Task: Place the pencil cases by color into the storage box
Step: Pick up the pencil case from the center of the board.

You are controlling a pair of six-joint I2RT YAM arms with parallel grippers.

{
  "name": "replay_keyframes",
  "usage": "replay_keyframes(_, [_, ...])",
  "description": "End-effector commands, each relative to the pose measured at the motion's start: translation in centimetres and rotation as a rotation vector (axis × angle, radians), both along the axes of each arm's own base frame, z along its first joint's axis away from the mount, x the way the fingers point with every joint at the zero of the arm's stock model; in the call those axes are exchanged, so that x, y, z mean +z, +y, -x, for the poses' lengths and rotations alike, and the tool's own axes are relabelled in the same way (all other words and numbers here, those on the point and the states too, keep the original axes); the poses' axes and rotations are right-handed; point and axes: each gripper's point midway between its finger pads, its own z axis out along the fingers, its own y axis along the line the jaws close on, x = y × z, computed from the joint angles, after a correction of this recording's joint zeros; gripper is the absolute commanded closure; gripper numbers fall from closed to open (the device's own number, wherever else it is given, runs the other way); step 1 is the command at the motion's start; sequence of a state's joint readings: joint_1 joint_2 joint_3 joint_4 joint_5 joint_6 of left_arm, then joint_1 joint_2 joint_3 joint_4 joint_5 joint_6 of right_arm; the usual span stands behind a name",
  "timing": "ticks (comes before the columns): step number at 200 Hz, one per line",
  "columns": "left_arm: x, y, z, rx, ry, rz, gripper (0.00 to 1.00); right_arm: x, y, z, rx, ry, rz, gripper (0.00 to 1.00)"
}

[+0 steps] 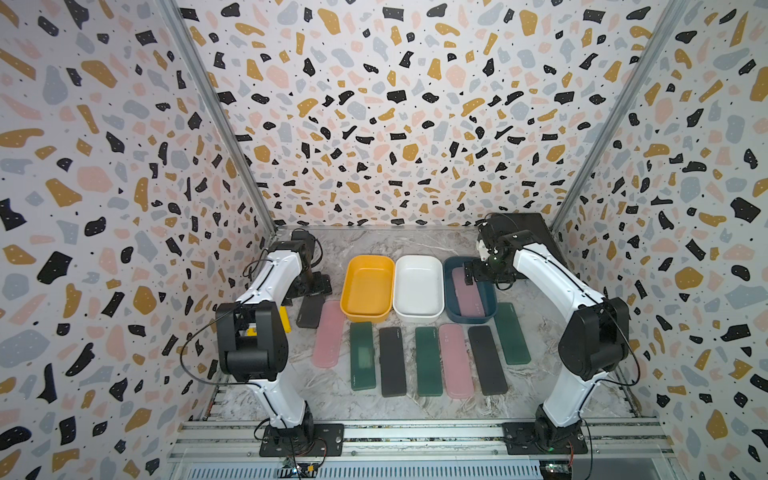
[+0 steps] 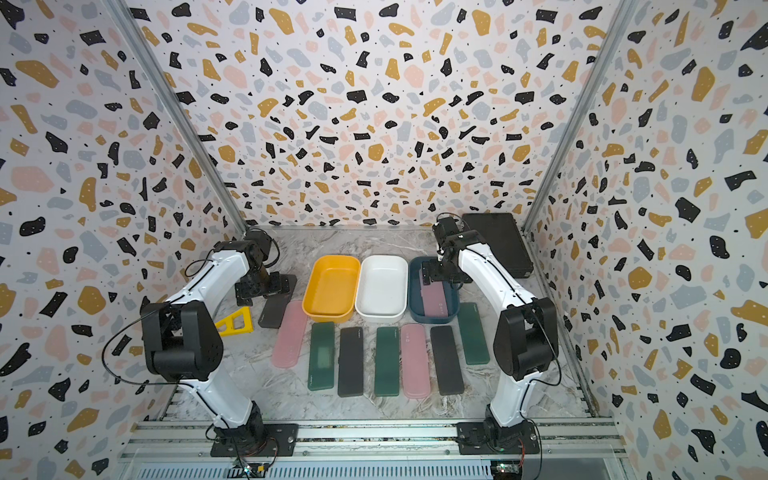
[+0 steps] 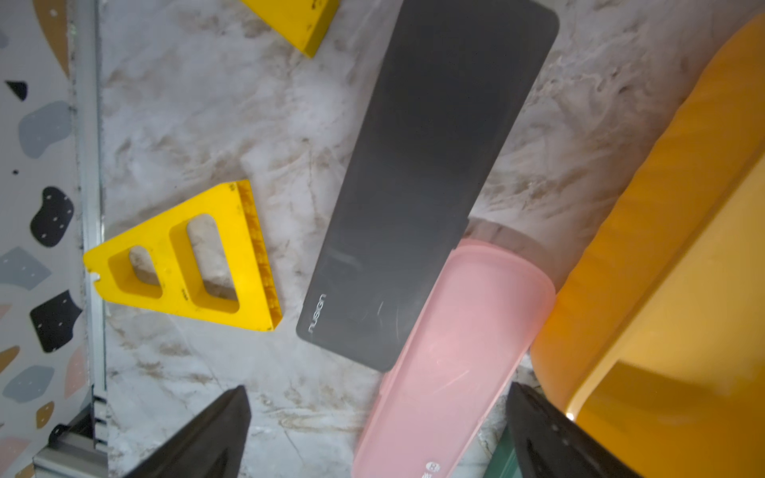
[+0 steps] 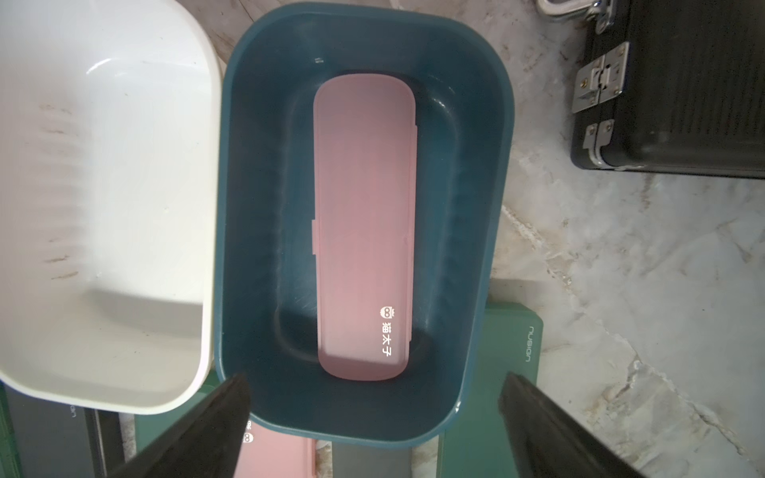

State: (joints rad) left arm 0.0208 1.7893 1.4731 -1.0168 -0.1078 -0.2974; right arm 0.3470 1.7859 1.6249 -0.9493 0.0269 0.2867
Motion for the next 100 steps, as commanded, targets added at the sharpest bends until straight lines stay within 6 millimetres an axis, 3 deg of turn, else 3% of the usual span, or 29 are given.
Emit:
replay_keyframes(1, [0.5, -0.3, -2.2, -0.066, -0.037, 0.034, 0.00, 1.2, -0.3, 0.7, 0.012, -0.017, -0.006, 0.00])
replay_keyframes(56, [-1.6, 0.0, -5.2, -0.145, -0.001, 0.046, 0.00, 0.8, -0.2, 0.6, 0.003, -0.016, -0.013, 0.00])
replay_keyframes(100, [-3.5, 0.6, -6.4, -0.168, 0.038, 0.031, 0.00, 0.5, -0.3, 0.7, 0.002, -0.010, -0.004, 0.00])
